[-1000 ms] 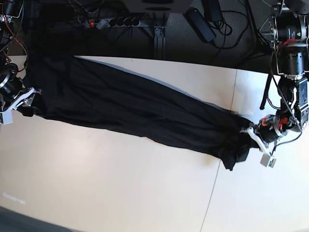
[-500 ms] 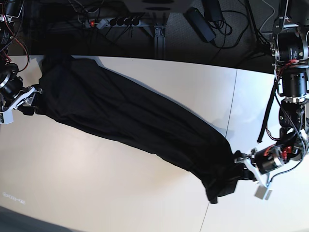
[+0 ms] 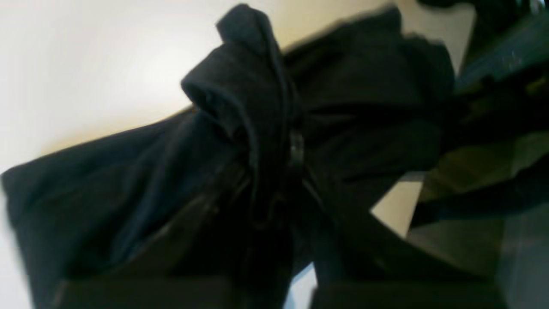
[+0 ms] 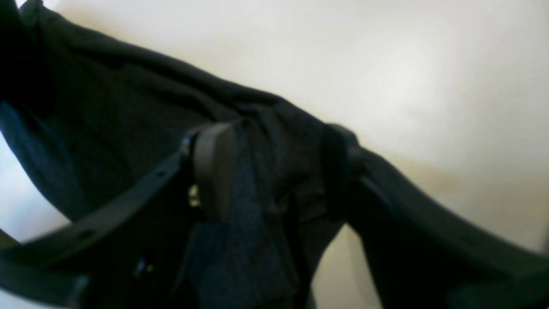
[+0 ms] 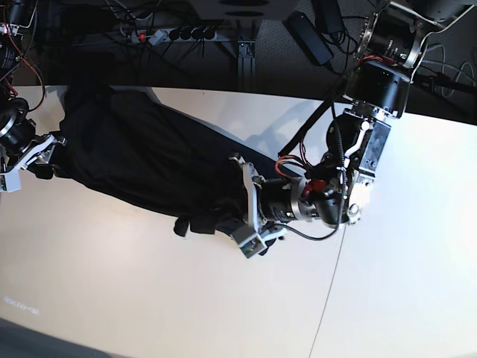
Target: Fold the T-shirt properly
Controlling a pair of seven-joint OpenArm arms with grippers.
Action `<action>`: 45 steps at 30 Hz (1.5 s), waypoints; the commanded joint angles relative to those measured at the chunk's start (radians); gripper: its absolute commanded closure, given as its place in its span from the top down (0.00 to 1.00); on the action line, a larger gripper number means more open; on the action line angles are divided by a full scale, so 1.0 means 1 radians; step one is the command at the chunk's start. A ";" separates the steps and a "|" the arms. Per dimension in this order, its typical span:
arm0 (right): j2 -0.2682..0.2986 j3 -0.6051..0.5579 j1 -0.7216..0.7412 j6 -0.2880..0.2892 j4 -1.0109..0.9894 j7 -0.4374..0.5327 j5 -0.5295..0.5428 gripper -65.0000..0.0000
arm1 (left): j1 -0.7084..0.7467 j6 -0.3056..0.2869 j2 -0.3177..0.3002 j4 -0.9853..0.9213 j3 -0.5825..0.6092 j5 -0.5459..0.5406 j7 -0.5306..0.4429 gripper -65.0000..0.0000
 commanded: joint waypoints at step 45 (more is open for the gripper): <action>-0.220 0.296 -0.153 0.071 -0.167 -0.064 0.224 0.67 | -0.001 -0.008 -0.075 0.016 -0.150 -0.008 -0.110 0.62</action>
